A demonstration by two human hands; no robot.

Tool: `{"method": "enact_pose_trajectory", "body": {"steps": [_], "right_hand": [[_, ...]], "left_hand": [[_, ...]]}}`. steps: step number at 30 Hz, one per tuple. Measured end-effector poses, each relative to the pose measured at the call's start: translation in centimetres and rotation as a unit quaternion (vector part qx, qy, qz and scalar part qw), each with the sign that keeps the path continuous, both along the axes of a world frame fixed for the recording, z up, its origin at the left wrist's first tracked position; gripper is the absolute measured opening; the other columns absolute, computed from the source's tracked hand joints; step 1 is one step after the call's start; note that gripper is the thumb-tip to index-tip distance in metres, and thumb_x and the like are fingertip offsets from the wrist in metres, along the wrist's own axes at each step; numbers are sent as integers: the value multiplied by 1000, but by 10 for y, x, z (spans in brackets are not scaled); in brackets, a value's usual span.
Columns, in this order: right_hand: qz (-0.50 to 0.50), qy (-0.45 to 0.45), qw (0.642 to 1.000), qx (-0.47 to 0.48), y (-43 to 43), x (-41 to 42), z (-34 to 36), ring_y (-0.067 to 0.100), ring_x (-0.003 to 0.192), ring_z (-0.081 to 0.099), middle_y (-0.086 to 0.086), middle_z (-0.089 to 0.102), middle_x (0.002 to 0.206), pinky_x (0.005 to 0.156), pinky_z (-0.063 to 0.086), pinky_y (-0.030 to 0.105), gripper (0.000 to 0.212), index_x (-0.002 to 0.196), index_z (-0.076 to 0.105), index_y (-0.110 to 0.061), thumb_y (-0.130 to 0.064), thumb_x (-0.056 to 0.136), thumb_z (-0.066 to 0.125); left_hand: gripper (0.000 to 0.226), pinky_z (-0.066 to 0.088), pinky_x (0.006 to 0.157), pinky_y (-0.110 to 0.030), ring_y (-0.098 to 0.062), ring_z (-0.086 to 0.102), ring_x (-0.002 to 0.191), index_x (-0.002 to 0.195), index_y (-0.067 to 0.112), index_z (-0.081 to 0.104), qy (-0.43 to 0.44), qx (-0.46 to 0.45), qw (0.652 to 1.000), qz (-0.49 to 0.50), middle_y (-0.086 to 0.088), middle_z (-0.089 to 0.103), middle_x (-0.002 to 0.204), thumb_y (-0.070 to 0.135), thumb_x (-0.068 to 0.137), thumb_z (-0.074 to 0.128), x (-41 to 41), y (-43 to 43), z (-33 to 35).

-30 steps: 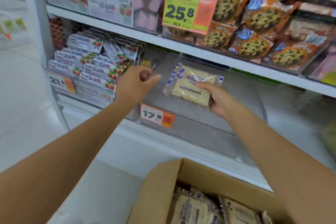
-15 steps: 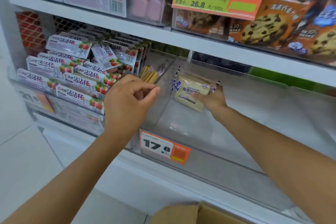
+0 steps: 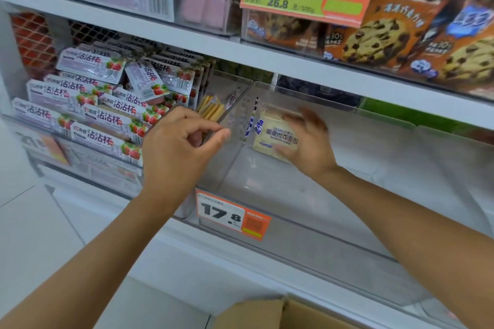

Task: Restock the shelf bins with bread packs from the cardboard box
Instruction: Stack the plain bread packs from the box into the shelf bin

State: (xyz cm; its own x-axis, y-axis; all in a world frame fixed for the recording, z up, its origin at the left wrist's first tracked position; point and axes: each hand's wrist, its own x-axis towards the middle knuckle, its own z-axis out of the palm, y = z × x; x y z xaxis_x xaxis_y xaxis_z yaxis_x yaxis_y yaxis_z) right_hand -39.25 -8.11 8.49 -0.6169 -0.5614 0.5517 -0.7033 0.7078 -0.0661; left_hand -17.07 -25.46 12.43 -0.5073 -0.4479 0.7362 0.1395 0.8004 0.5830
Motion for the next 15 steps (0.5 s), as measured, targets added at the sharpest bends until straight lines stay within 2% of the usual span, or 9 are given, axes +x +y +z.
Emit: {"method": "enact_pose_trajectory", "body": {"steps": [3, 6, 11, 13, 15], "right_hand": [[48, -49, 997, 40, 1, -5, -3, 34, 140, 24, 14, 32, 150, 118, 22, 43, 91, 144, 39, -15, -46, 69, 81], [34, -22, 997, 60, -1, -9, -3, 32, 140, 25, 12, 32, 150, 117, 22, 45, 96, 146, 36, -17, -49, 67, 81], [5, -2, 998, 68, 4, 7, 10, 27, 149, 3, 7, 9, 162, 118, 1, 52, 100, 153, 22, -27, -56, 72, 74], [13, -28, 998, 53, 12, 24, 18, 27, 149, 5, 7, 11, 162, 118, 3, 49, 97, 152, 24, -27, -51, 74, 75], [35, -92, 995, 28, 23, 48, 24, 30, 145, 19, 9, 25, 157, 117, 15, 43, 89, 150, 32, -22, -43, 76, 77]], "left_hand": [[17, 37, 55, -10, -10, 51, 63, 83, 27, 76, 5, -9, 1000, 4, 6, 61, 76, 42, 81, 69, -1, -1, -1], [17, 38, 55, -11, -11, 51, 64, 83, 26, 77, 6, -14, 1000, 8, 7, 61, 77, 41, 81, 69, -1, -1, -1], [8, 37, 55, -10, -10, 52, 66, 82, 32, 74, -13, -13, 1000, 11, 8, 59, 78, 39, 81, 73, 0, 0, 1], [13, 36, 57, -10, -9, 51, 67, 85, 28, 75, -38, -22, 999, 21, 10, 58, 82, 41, 80, 75, 3, 2, 4], [25, 37, 61, -15, -9, 51, 75, 93, 22, 76, -71, -41, 996, 42, 10, 57, 88, 43, 79, 76, 8, 7, 9]]}}
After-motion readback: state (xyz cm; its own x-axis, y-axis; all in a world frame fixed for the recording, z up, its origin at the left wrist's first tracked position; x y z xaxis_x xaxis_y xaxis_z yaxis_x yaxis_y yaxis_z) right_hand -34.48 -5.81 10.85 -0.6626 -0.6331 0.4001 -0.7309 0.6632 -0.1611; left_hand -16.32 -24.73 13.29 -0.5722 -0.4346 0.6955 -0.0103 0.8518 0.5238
